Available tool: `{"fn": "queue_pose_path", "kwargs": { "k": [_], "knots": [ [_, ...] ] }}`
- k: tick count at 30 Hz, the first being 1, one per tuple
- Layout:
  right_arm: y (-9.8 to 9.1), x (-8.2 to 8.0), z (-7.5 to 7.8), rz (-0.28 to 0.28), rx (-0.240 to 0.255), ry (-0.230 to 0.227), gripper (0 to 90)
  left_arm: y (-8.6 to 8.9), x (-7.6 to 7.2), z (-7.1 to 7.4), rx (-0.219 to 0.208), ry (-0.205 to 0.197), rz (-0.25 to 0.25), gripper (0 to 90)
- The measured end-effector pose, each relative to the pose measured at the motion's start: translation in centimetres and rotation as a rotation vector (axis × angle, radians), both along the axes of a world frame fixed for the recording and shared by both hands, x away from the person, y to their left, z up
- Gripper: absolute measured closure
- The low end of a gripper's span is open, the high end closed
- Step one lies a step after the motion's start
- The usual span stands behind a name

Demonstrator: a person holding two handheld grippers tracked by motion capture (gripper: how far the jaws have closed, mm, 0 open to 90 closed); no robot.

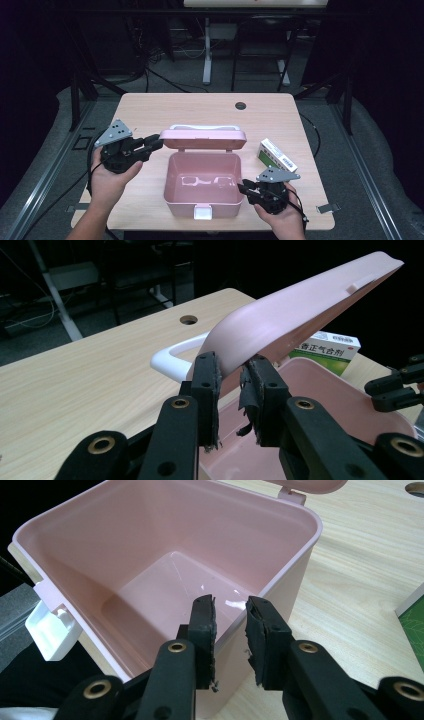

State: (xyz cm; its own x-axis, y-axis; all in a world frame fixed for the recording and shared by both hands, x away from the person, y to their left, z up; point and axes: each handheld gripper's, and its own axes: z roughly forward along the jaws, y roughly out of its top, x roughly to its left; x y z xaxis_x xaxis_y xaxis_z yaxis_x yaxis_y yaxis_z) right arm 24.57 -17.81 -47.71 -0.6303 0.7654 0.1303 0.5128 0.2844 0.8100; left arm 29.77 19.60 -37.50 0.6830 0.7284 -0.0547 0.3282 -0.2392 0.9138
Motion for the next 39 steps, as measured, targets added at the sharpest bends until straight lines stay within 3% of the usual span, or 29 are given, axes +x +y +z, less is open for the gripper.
{"fn": "queue_pose_path", "kwargs": {
  "k": [39],
  "knots": [
    [0.0, 0.0, -0.1, -0.001, -0.001, -0.010, 72.5, -0.2, 2.6, 0.3, -0.030, 0.024, 0.031, 76.8]
  ]
}}
